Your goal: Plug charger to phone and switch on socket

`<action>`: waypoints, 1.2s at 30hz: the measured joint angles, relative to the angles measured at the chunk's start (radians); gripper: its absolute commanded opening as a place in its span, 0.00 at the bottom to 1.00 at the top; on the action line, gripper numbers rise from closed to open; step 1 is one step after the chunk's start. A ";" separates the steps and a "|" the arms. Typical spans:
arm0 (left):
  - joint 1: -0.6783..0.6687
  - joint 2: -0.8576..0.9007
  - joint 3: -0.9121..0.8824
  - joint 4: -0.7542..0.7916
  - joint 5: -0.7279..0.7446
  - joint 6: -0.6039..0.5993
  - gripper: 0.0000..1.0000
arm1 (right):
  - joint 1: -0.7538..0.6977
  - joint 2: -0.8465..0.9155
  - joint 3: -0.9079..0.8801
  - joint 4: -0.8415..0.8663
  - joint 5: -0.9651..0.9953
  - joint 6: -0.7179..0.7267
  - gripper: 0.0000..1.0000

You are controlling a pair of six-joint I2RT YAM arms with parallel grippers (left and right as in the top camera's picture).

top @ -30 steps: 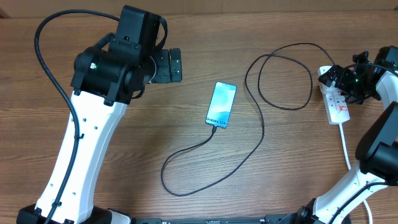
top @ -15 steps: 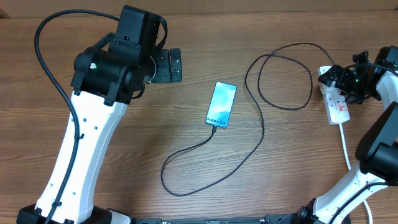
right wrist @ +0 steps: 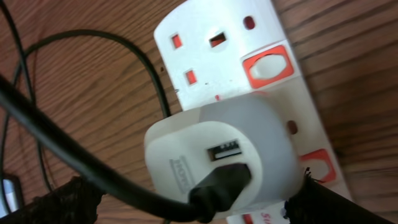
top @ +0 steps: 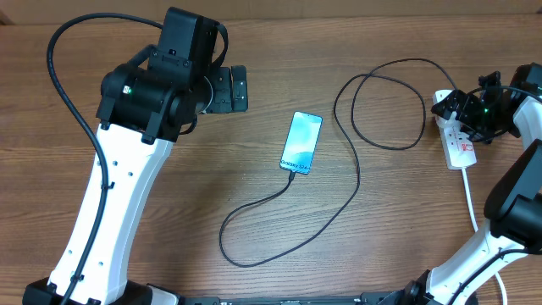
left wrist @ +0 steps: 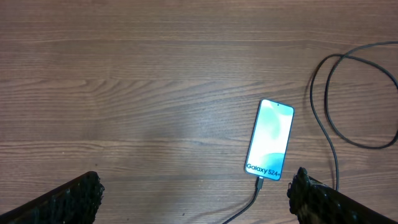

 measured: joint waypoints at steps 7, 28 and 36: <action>0.000 0.000 0.000 0.000 0.000 0.000 1.00 | 0.001 0.000 -0.002 -0.005 -0.021 0.009 0.97; 0.000 0.000 0.000 0.000 0.000 0.000 1.00 | 0.008 0.000 0.014 0.010 0.070 0.016 0.97; 0.000 0.000 0.000 0.000 0.000 0.000 1.00 | 0.009 0.003 0.015 0.022 0.126 0.016 0.98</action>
